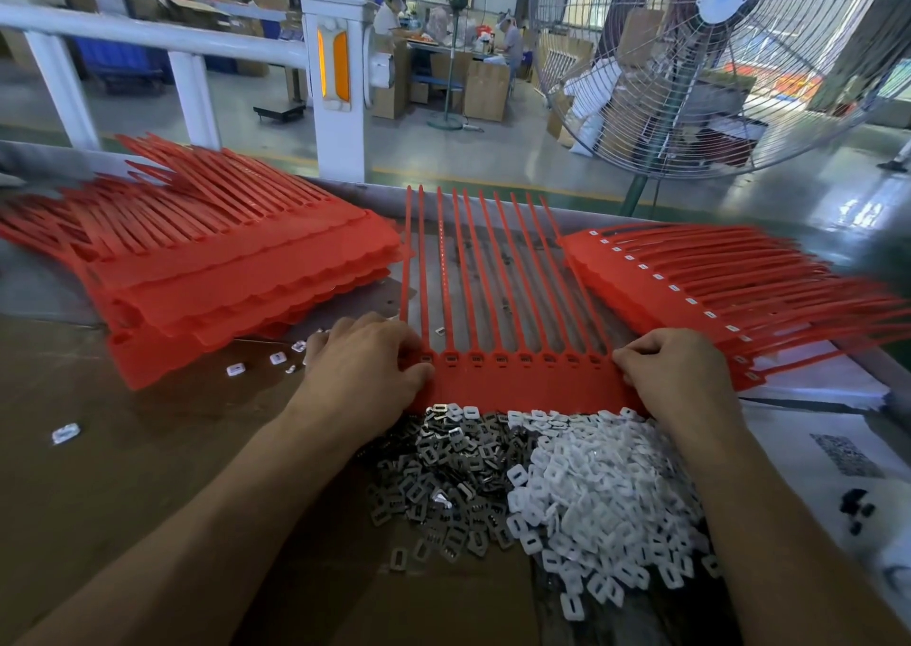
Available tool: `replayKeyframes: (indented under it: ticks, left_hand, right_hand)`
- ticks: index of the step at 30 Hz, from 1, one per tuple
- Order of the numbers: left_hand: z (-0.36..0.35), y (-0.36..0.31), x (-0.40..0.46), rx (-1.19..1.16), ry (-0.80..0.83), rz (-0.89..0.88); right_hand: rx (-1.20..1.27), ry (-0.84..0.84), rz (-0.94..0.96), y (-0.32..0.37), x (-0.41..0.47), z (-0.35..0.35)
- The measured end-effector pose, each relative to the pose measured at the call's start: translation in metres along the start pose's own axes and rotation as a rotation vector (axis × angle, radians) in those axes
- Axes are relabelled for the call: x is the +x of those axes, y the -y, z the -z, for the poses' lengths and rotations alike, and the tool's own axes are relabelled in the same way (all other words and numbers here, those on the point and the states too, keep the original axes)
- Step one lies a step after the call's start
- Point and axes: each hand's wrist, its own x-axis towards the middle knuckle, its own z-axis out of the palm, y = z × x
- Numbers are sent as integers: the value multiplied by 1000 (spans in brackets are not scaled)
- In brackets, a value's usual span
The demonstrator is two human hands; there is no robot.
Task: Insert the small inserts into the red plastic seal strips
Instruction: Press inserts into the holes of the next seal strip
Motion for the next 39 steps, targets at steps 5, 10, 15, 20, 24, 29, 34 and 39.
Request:
replayKeyframes:
  ticks: [5,10,15,20,24,29,34,39]
  left_hand:
    - [0,1,0,3,2,0]
    - [0,0,0,5,0,-3]
    - [0,1,1,7,5,-5]
    - [-1,2,2,-7,-6,-12]
    - [-2,3,2,-8,-18,-21]
    - [-4,4,2,-9,-15,-21]
    - [-4,4,2,-3,-12,-23]
    - [-4,3,2,-7,-13,-19]
  right_hand:
    - [-8,-10,7,-1,1,0]
    - [-35,-25,20,-2,2,-2]
    - [2,-59,57,-1,1,0]
    - [182,15,244,17,-11,9]
    - [44,364,382,25,-22,16]
    - [-10,554,443,28,-27,23]
    - [-46,593,467,32,-33,18]
    - [-84,585,519,38,-37,12]
